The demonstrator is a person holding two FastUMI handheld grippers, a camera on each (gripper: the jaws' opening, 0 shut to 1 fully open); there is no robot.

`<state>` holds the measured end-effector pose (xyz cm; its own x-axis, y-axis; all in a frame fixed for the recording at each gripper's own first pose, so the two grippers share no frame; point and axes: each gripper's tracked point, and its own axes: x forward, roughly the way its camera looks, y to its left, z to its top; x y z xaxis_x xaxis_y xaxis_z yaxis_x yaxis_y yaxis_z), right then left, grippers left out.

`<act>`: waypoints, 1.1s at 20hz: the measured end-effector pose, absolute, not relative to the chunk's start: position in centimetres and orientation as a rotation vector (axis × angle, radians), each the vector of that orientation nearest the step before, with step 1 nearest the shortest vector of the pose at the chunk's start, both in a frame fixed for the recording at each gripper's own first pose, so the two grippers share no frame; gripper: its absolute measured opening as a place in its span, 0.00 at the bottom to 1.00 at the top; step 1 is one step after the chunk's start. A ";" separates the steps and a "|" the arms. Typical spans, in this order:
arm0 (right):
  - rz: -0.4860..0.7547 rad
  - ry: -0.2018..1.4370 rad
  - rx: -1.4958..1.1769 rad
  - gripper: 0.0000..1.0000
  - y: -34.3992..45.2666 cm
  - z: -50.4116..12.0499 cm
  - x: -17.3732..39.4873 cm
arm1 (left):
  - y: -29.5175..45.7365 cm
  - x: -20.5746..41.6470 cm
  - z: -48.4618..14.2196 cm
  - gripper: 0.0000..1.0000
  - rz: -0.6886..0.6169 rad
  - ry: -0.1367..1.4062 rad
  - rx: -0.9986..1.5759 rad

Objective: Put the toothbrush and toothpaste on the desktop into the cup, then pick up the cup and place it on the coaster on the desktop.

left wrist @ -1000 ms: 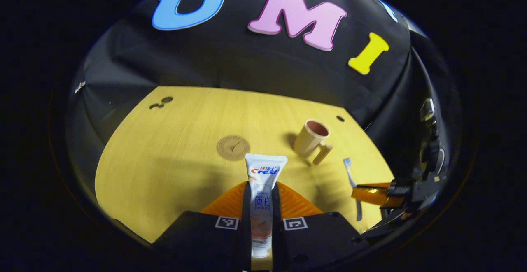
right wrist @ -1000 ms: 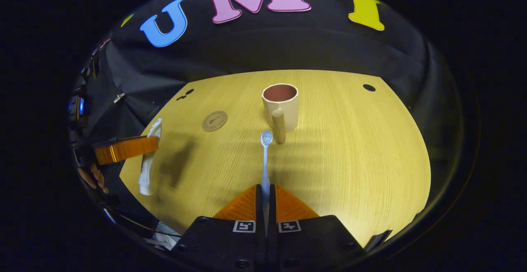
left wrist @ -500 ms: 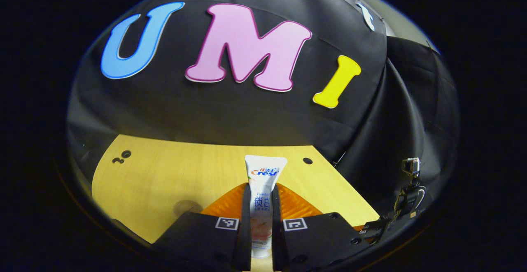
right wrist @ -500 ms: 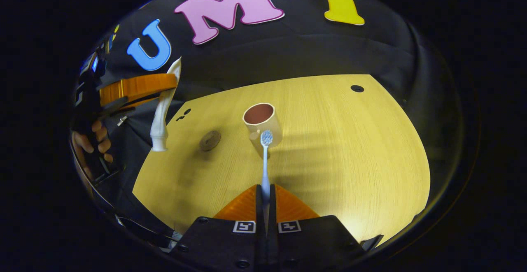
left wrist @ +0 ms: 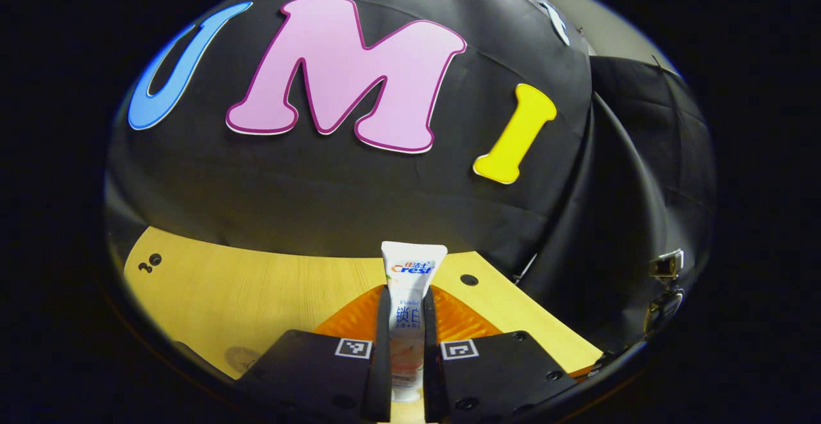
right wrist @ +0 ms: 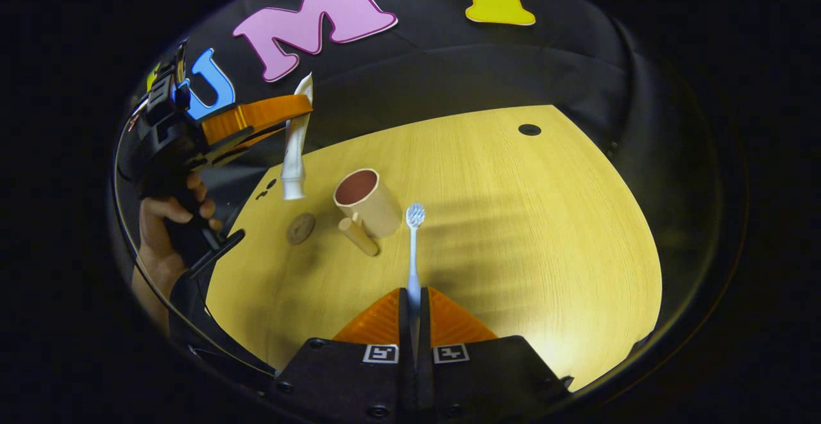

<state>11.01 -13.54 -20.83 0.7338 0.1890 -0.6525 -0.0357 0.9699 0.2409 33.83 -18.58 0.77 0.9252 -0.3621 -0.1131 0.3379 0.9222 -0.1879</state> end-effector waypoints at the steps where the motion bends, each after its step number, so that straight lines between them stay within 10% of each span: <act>1: 0.130 0.752 0.214 0.05 -13.5 -21.2 10.9 | -18.7 34.7 0.4 0.24 -0.358 0.133 -0.175; 20: 0.206 0.842 0.157 0.05 -13.4 -25.3 10.1 | -20.2 36.9 -9.6 0.29 -0.369 0.047 -0.137; 22: 0.210 0.840 0.147 0.05 -13.2 -25.4 9.9 | -19.7 36.4 -8.9 0.48 -0.342 0.033 -0.124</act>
